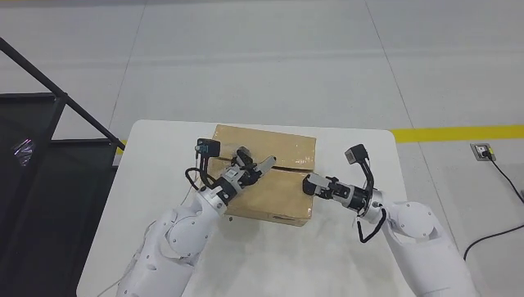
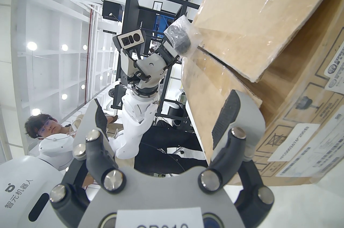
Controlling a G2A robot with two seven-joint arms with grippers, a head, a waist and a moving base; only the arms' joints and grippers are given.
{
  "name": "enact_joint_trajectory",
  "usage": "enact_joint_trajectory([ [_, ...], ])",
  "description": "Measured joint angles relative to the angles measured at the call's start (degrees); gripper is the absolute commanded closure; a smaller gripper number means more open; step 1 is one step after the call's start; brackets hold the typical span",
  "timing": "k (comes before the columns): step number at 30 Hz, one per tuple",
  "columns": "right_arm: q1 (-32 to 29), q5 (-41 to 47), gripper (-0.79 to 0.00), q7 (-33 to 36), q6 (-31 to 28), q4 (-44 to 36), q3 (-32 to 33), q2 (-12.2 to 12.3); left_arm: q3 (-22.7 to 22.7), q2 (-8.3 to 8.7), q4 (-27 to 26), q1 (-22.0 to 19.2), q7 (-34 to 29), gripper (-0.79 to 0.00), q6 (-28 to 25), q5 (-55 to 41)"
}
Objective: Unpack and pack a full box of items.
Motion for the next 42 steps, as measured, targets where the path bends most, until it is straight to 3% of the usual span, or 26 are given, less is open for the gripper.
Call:
enact_joint_trajectory([
  [18, -0.37, 0.83, -0.785, -0.48, -0.22, -0.1, -0.31, 0.5, -6.0, 1.02, 2.23, 2.48, -3.05, -0.785, -2.1, -4.3],
  [30, -0.77, 0.98, -0.785, -1.08, -0.73, -0.35, -0.69, 0.76, -10.36, 1.55, -0.39, 5.04, -3.36, -0.785, -3.99, -12.01],
  [35, -1.14, 0.79, -0.785, -1.42, -0.79, -1.2, -0.26, 0.99, -14.28, 1.96, -3.5, 5.95, -5.55, -0.785, -4.26, -20.3],
  [39, -1.42, -2.39, -0.785, -3.78, 0.9, -2.41, 0.12, 1.24, -19.65, 2.75, -6.12, 7.45, -11.04, -0.785, -2.88, -29.19],
  [42, -1.49, -3.5, -0.785, -4.37, 1.3, -2.72, 0.1, 1.28, -22.24, 3.19, -7.13, 8.56, -13.79, -0.785, -2.56, -29.2],
])
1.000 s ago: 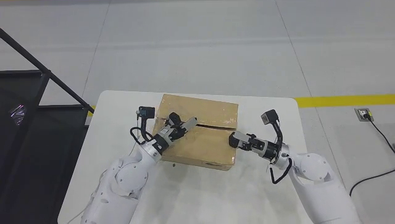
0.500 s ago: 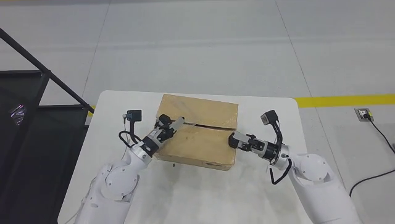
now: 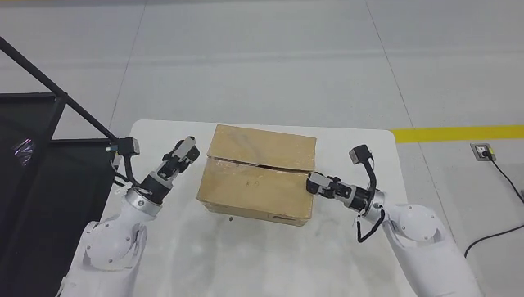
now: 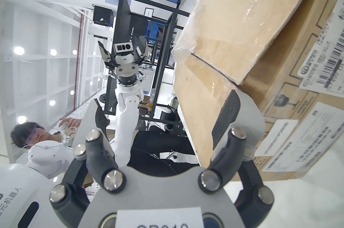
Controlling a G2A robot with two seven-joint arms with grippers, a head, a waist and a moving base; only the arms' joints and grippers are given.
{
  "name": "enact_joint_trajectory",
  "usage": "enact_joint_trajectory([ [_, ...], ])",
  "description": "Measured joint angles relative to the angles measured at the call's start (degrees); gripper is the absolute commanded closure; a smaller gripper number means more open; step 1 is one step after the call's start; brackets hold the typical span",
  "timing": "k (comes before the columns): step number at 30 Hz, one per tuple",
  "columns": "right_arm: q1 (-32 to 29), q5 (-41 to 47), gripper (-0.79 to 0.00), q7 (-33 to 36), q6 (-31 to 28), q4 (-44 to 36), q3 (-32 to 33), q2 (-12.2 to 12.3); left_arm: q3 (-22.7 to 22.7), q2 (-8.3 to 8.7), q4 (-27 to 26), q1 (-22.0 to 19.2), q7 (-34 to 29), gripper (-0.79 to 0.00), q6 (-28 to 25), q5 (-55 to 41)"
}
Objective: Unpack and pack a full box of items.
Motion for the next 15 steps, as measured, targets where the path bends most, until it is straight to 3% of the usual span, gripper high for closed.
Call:
enact_joint_trajectory([
  [6, -0.03, 0.24, -0.785, 0.09, -0.07, 0.01, 0.01, -0.01, 0.58, -0.04, 0.1, -0.06, 0.43, -0.785, -0.02, 0.52],
  [9, -0.82, -0.35, -0.785, -3.03, -1.37, -1.41, 0.05, -0.1, 1.12, -0.12, 0.51, -0.96, -1.03, -0.785, 2.64, -3.36],
  [15, -2.17, 0.82, -0.785, -5.01, -7.81, -3.41, 0.9, 0.0, 4.14, -0.15, 6.83, -10.41, -8.54, -0.785, 13.61, -10.97],
])
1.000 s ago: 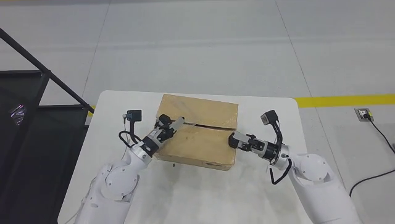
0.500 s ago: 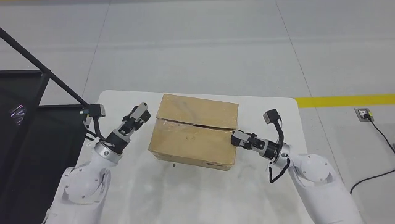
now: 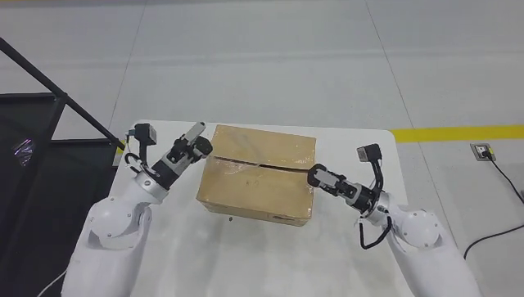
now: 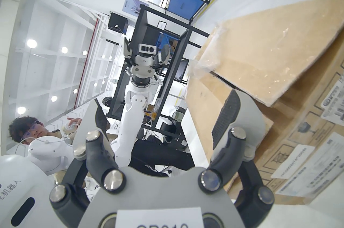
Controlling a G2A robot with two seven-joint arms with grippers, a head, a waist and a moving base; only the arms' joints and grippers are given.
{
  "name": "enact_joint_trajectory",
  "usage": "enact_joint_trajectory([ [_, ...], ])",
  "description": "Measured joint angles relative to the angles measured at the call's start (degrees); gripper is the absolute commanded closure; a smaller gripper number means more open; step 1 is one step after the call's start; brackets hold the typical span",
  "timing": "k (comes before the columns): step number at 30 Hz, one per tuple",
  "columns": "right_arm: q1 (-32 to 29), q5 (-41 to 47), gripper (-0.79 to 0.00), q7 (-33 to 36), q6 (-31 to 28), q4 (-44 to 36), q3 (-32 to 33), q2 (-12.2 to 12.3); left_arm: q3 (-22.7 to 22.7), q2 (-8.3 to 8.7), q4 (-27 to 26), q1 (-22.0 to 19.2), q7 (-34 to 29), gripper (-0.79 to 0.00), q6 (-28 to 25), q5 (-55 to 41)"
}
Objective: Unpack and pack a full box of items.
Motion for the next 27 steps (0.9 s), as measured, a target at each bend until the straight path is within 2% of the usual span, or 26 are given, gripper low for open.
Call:
enact_joint_trajectory([
  [4, -0.2, -0.15, -0.785, -0.09, -0.08, -0.11, 0.44, 0.18, 3.97, -0.34, 5.94, -7.0, -1.47, -0.785, 5.78, 0.4],
  [10, -0.44, 1.43, -0.785, 0.88, -0.27, 1.59, 1.39, 0.5, 9.31, -0.64, 11.08, -12.59, -6.21, -0.785, 11.69, 2.94],
  [14, -0.14, 2.48, -0.785, 1.72, -0.73, 2.74, 1.68, 0.65, 11.12, -0.63, 12.04, -13.72, -7.64, -0.785, 13.2, 4.42],
  [27, 0.86, 3.85, -0.785, 2.5, -1.58, 4.81, 1.34, 0.84, 15.76, -1.66, 17.41, -16.78, -2.8, -0.785, 13.04, 4.37],
])
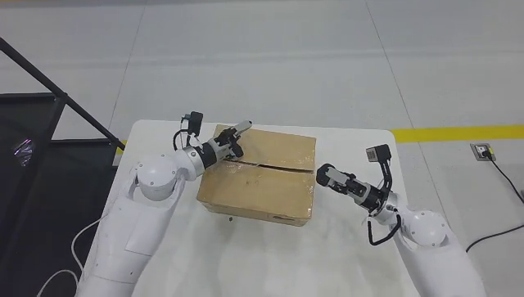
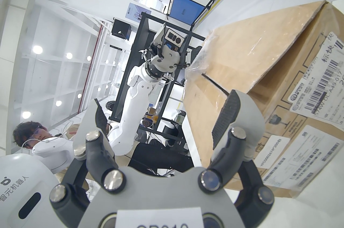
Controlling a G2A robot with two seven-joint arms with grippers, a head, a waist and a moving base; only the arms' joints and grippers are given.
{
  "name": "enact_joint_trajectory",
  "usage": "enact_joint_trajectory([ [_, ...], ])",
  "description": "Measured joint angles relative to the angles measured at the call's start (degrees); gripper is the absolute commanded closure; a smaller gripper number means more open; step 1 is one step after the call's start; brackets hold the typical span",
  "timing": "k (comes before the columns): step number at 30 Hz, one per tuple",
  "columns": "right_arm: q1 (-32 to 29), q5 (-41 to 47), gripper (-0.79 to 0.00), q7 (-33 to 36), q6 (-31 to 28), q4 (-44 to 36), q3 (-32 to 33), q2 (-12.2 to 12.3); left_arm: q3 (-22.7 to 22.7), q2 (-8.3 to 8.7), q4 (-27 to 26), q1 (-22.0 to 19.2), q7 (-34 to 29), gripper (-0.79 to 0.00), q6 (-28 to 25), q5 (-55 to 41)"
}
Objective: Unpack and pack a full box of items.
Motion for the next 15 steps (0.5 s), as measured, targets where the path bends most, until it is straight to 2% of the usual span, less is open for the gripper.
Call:
enact_joint_trajectory([
  [5, -0.58, 0.29, -0.785, -0.1, -0.39, 0.12, 0.19, 0.15, 1.15, -0.78, 1.99, -1.32, 3.37, -0.785, -2.27, -2.68],
  [15, -1.78, 0.34, -0.785, -0.59, -0.69, -0.73, 0.65, 0.46, 4.36, -2.14, 3.14, -3.17, 6.14, -0.785, -5.0, -5.37],
])
